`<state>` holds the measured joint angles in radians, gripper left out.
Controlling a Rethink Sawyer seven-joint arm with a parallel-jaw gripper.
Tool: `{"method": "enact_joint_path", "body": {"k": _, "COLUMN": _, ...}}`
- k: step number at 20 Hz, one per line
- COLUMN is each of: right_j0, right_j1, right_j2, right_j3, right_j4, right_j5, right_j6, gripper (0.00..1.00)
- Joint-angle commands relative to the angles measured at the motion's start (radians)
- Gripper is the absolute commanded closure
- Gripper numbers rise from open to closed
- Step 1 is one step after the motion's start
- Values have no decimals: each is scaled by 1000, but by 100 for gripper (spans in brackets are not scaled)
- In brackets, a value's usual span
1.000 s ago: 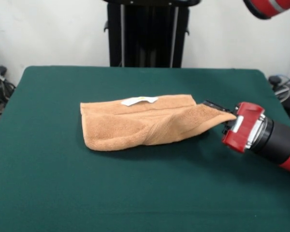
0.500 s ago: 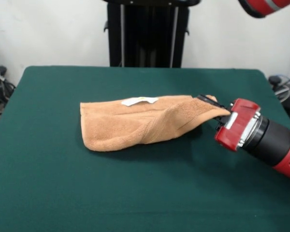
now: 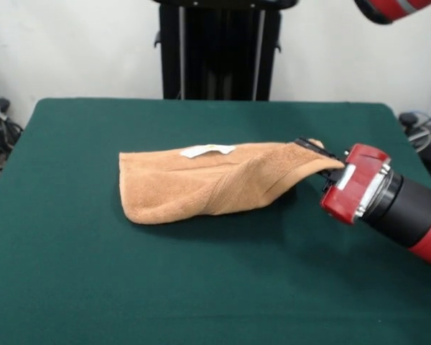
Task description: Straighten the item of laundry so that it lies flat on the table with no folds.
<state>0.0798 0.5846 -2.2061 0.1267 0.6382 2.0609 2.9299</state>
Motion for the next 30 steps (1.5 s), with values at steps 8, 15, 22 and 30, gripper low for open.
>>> {"method": "enact_joint_path", "body": {"k": 8, "right_j0": -24, "right_j1": -9, "right_j2": -230, "right_j3": -38, "right_j4": 164, "right_j5": 108, "right_j6": 323, "gripper": 100}}
{"method": "enact_joint_path", "body": {"k": 15, "right_j0": -30, "right_j1": -10, "right_j2": -300, "right_j3": -22, "right_j4": 211, "right_j5": 121, "right_j6": 335, "gripper": 100}}
{"method": "enact_joint_path", "body": {"k": 22, "right_j0": -31, "right_j1": -8, "right_j2": -361, "right_j3": 1, "right_j4": 250, "right_j5": 125, "right_j6": 373, "gripper": 100}}
{"method": "enact_joint_path", "body": {"k": 30, "right_j0": -30, "right_j1": 2, "right_j2": -406, "right_j3": 32, "right_j4": 295, "right_j5": 123, "right_j6": 451, "gripper": 100}}
